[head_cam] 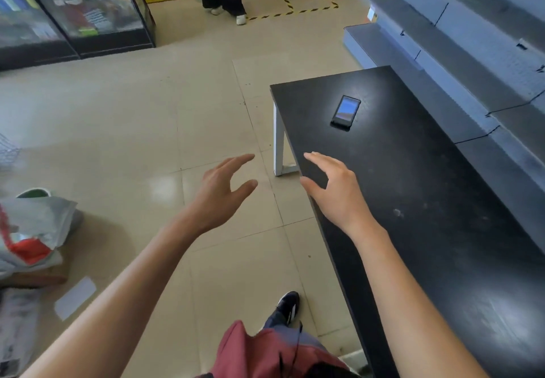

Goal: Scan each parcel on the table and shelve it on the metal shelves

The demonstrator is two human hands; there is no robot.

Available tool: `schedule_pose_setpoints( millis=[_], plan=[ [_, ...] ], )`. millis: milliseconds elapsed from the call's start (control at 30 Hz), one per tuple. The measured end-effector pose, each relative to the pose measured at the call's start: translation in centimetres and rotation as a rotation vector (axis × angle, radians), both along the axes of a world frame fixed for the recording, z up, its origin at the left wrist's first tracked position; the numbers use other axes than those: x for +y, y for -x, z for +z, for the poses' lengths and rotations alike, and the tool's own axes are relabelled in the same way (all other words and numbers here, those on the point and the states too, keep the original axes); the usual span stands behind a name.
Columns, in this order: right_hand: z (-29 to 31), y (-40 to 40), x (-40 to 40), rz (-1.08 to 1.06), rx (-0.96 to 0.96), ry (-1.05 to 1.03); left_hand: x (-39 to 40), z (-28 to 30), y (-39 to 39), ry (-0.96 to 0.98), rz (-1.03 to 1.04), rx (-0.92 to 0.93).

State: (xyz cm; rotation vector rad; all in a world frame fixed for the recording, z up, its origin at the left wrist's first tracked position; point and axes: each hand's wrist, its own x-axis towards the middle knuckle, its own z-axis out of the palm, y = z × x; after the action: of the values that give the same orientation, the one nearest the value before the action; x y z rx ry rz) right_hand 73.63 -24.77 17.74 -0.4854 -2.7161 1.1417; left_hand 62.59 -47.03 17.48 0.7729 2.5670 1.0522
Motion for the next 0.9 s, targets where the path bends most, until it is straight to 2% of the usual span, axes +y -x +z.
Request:
schedule_pose_setpoints(
  millis=[167, 533, 900],
  plan=[
    [-0.1, 4.7, 3.9, -0.010, 0.008, -0.009, 4.0, 0.3, 5.5, -0.009, -0.020, 0.030],
    [-1.5, 10.6, 10.5, -0.214, -0.058, -0.010, 13.5, -2.0, 14.2, -0.026, -0.214, -0.047],
    [-0.7, 19.9, 14.7, -0.472, -0.113, -0.025, 20.0, -1.8, 31.1, -0.052, -0.375, -0.112]
  ],
)
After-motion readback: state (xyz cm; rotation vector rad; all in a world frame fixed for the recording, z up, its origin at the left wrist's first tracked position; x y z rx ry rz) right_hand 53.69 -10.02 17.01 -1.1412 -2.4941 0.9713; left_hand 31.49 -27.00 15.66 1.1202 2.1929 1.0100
